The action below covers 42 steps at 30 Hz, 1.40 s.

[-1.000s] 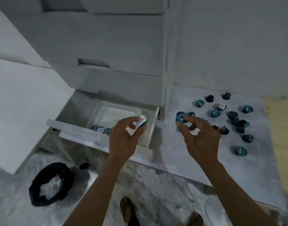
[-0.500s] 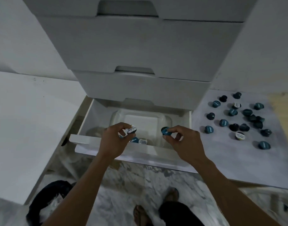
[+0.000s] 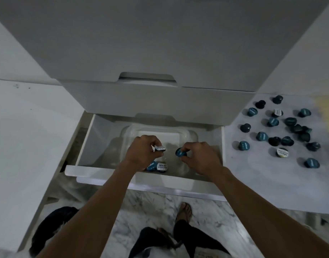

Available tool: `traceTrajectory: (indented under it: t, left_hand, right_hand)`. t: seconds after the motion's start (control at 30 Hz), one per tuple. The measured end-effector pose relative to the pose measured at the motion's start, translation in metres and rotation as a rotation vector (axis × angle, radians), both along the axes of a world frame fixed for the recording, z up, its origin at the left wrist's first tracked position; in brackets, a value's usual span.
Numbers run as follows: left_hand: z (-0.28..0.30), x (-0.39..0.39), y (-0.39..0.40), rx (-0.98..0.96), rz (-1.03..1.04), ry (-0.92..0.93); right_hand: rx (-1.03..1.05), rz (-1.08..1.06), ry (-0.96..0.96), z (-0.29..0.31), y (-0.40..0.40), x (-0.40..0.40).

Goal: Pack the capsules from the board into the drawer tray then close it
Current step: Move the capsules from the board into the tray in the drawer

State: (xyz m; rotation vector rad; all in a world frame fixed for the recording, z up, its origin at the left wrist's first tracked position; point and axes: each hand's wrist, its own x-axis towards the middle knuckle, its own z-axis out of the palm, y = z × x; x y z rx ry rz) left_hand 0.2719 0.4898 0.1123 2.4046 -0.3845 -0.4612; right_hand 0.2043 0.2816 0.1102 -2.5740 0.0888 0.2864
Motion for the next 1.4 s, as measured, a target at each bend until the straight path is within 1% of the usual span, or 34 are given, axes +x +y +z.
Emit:
traceTrajectory:
  t: [0.13,0.3,0.4,0.57,0.97,1.1,1.2,1.4]
  left_hand:
    - [-0.014,0.012,-0.013,0.036,-0.041,0.044]
    - [-0.027,0.022,-0.020,0.069,-0.046,0.127]
    - [-0.035,0.027,-0.021,0.068,-0.055,0.162]
    - [-0.042,0.025,-0.026,0.013,-0.058,0.198]
    - [-0.040,0.022,-0.021,-0.049,-0.038,0.314]
    - [-0.040,0.021,-0.022,-0.063,-0.052,0.296]
    - [-0.042,0.021,-0.025,-0.034,-0.107,0.262]
    - [-0.045,0.017,-0.030,0.018,-0.233,0.271]
  right_hand:
    - [-0.078,0.096,0.038,-0.011,0.001,0.014]
    - [-0.108,0.124,0.096,-0.023,0.001,0.019]
    - [-0.091,0.118,0.092,-0.027,0.002,0.021]
    - [-0.071,0.130,0.082,-0.032,0.003,0.025]
    - [-0.033,0.100,0.152,-0.025,-0.004,0.023]
    - [-0.059,0.130,0.172,-0.025,-0.003,0.027]
    - [-0.084,0.154,0.207,-0.025,-0.003,0.029]
    - [-0.126,0.205,0.258,-0.021,-0.001,0.025]
